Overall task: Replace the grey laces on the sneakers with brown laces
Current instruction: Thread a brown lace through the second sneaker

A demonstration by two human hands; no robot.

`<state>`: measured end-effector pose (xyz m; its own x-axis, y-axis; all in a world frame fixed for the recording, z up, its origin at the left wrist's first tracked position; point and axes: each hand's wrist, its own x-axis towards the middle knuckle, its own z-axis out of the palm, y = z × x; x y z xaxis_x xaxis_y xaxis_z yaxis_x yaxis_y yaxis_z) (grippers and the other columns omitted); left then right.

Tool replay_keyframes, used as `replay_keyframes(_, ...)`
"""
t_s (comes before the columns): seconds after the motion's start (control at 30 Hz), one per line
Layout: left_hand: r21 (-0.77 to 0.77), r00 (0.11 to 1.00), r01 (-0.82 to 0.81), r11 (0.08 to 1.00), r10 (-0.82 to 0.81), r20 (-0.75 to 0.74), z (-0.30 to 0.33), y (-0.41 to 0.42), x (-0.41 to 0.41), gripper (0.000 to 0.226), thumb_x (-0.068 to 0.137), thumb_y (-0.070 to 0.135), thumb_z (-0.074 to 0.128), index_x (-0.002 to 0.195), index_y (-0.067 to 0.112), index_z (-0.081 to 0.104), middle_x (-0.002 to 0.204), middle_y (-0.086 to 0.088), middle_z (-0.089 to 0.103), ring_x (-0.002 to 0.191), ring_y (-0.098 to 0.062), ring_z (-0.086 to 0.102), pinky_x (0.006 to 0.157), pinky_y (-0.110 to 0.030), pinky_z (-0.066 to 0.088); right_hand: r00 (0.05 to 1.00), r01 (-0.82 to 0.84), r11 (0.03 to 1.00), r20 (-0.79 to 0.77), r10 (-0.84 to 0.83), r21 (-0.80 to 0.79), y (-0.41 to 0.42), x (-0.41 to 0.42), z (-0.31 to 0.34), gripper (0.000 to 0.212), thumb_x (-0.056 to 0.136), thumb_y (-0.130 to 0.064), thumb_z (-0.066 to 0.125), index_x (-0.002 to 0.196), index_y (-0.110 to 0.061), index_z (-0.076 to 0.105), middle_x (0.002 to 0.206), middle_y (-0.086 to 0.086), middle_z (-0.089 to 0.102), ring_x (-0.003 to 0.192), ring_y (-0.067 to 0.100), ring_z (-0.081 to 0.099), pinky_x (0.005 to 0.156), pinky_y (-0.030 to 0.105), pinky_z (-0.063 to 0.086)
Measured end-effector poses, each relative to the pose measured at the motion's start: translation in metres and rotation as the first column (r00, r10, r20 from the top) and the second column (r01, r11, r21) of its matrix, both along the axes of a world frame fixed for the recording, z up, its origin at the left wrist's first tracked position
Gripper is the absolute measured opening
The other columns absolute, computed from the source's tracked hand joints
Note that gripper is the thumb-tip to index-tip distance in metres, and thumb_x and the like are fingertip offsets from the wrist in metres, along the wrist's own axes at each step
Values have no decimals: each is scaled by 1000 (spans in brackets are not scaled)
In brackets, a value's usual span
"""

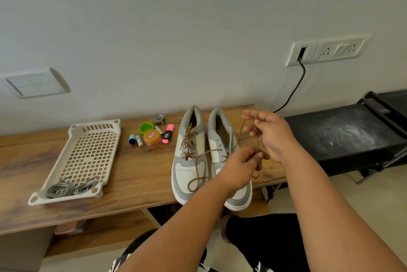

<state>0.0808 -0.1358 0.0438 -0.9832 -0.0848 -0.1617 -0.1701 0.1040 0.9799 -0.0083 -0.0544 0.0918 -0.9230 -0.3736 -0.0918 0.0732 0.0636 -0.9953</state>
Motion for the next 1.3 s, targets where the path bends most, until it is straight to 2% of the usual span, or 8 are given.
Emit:
replay_keyframes(0.23,-124,989,-136,983,128,-71,7,-35,11,13,102,18,50,112,16,58,74,2,63,71,-9,61,73,-32,54,980,182,846,-161,-116,502,18,-13,-17,39,90,0,59,125,-18,63,117,1,66,101,17,65,93,35,52)
replay_keyframes(0.37,152,983,-169,974,177,-40,20,-68,17,10,103,13,49,103,7,56,82,-5,72,67,-13,63,63,-21,51,973,220,779,-186,-135,587,22,-15,-18,29,89,-4,64,114,-16,69,117,5,67,105,21,61,82,29,49)
replay_keyframes(0.53,85,968,-243,966,247,-37,16,-90,17,15,101,19,52,97,7,58,85,-8,75,63,-13,61,64,-23,48,975,3,548,-124,184,837,13,-3,-12,48,90,-14,65,135,-28,55,143,6,40,124,28,46,97,34,45)
replay_keyframes(0.6,60,971,-234,970,236,-42,14,-87,17,15,101,18,53,97,6,60,83,-7,75,63,-13,61,62,-19,49,936,-99,597,-129,327,796,4,6,-5,58,88,-22,70,139,-39,48,147,-1,34,132,24,38,105,40,41)
replay_keyframes(0.7,46,968,-227,973,231,-97,9,-79,15,18,98,15,58,100,-2,62,79,-7,72,70,-12,64,66,-19,52,889,-299,738,-104,446,605,-8,18,4,41,90,-25,69,128,-37,58,123,-11,59,108,3,55,80,17,45)
replay_keyframes(0.8,-15,953,-267,964,262,-156,7,-78,12,18,95,18,64,96,0,66,76,-2,70,72,-8,65,68,-19,52,855,-262,675,-158,495,690,-10,21,4,12,95,-30,62,106,-34,66,96,-18,62,89,-3,55,64,11,34)
replay_keyframes(1.03,-80,955,-268,960,254,-150,3,-83,9,15,91,24,69,92,9,70,79,-5,73,74,-15,66,73,-25,55,850,-457,701,39,525,547,-10,16,-10,27,85,-32,74,111,-31,66,101,-12,72,100,5,66,93,33,53)
replay_keyframes(1.3,-70,953,-299,952,293,-76,4,-93,11,7,92,20,68,92,14,71,81,1,75,85,-17,71,82,-30,57,946,-80,657,-151,288,749,9,-5,-16,12,94,-31,62,85,-27,68,95,-11,61,91,10,56,79,28,44)
